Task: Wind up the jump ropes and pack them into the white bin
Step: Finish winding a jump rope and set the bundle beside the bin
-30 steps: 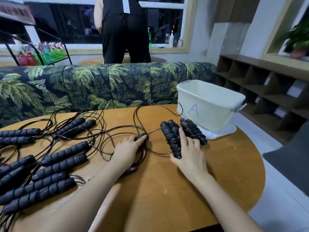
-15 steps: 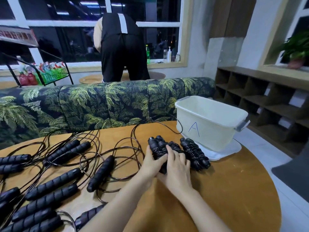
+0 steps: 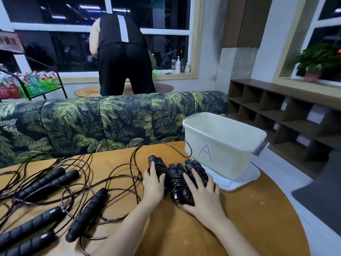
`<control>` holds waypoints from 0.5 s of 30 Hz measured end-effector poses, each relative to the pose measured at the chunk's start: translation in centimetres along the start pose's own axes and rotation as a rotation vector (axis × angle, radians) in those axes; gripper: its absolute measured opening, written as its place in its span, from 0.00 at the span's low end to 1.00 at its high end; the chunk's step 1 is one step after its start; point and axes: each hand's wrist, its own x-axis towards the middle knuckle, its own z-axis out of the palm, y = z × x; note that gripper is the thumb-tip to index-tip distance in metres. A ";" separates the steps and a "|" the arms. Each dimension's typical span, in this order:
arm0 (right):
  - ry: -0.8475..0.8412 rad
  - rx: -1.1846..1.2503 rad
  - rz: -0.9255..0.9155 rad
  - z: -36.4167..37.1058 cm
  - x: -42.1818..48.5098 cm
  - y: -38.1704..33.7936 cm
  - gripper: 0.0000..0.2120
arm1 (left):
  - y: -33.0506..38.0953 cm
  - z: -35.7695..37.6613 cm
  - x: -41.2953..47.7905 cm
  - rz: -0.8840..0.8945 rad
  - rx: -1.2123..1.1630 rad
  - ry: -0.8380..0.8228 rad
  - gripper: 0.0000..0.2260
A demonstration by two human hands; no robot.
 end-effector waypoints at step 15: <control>-0.070 -0.001 -0.149 0.0 6.7 -2.0 0.52 | -2.6 -2.9 0.2 0.204 0.488 -0.033 0.33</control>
